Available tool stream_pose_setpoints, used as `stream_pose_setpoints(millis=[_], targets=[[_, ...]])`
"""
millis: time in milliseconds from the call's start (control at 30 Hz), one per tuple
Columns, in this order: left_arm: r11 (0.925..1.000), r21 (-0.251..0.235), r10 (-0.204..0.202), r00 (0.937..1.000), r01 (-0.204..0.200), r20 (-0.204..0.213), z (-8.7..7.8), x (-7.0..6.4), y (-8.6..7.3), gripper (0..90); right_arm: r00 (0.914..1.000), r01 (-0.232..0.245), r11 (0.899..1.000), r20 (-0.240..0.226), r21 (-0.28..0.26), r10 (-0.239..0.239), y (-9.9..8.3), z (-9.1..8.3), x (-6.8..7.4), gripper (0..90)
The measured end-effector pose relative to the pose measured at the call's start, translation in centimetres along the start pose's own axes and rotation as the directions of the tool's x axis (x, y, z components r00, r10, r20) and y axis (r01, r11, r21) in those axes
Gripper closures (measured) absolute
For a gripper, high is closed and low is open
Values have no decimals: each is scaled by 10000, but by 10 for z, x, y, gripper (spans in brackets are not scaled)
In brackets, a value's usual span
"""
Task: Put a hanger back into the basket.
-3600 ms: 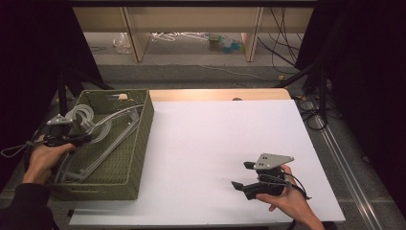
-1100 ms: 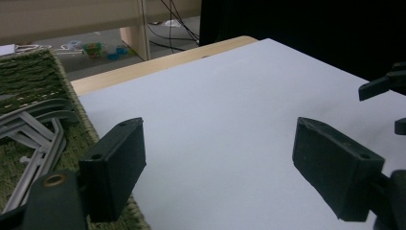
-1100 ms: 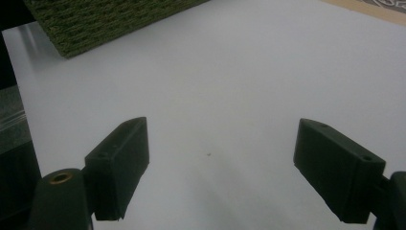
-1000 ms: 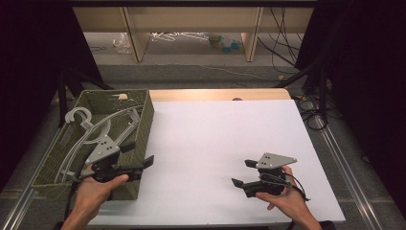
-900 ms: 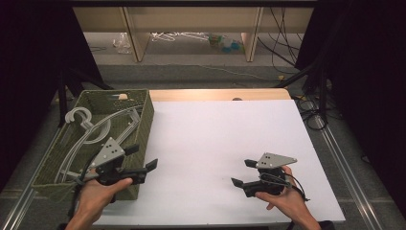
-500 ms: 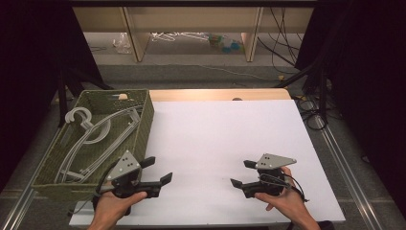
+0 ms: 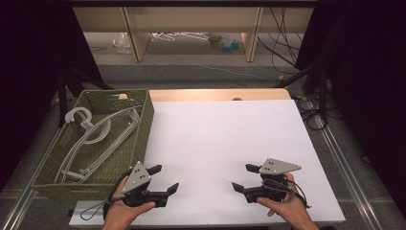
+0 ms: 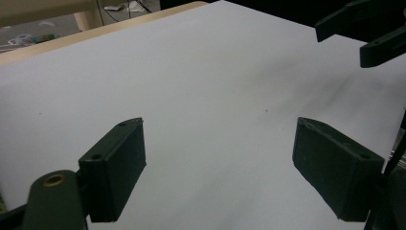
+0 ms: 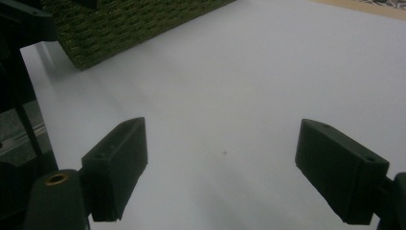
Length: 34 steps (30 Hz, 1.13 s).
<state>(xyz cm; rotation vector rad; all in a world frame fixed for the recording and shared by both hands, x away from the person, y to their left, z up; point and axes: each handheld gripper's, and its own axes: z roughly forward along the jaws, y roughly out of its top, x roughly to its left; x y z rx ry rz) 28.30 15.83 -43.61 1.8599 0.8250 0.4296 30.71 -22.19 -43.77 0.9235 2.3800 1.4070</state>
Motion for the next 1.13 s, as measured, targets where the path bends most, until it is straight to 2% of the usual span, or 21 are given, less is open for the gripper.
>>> stream_pose_setpoints(millis=[33,67,100,133,167,267,400,467,500,933,1000,1067,1100,1133], targets=[[10000,15,-62,10000,62,29,0,1,0,187,9999,-9,10000,-139,-80,8,-2,0,1,190],[9998,-50,-188,9998,188,34,0,1,-1,186,10000,2,10000,-42,9,-2,-3,-2,2,189],[9998,-47,-199,9998,199,17,0,2,-1,186,9999,155,9998,69,-130,-154,-4,-3,3,187],[9998,-86,-177,9998,177,34,0,3,-1,186,9999,141,9998,-29,-122,-141,-5,-3,4,187],[9997,-84,-209,9998,209,15,-1,3,-1,186,9999,122,9998,85,-165,-121,-6,-4,5,188],[9996,-113,-260,9997,260,36,0,3,-1,186,9998,190,9997,-56,-165,-191,-7,-3,7,188],[9996,-122,-257,9996,258,98,0,3,0,186,9993,363,9993,38,37,-363,-8,-2,10,187],[9998,-99,-178,9998,179,53,0,3,0,186,9992,406,9992,-57,53,-406,-8,-1,11,186],[9995,-136,-290,9995,291,86,0,3,0,186,9988,478,9988,-93,100,-478,-8,0,11,181],[9994,-93,-328,9994,330,140,1,5,-1,185,9983,561,9983,-173,152,-558,-8,1,11,172],[9994,-101,-320,9994,322,134,1,5,-1,185,9984,558,9983,-60,160,-557,-8,1,12,172],[9995,-98,-313,9994,314,129,1,5,-1,185,9984,535,9984,-206,179,-531,-8,1,12,172],[9994,-92,-335,9994,337,126,1,5,-1,185,9983,584,9981,-48,208,-583,-8,1,12,172],[9994,-87,-333,9994,334,131,1,5,-1,185,9982,559,9983,-209,172,-555,-8,2,12,172]])
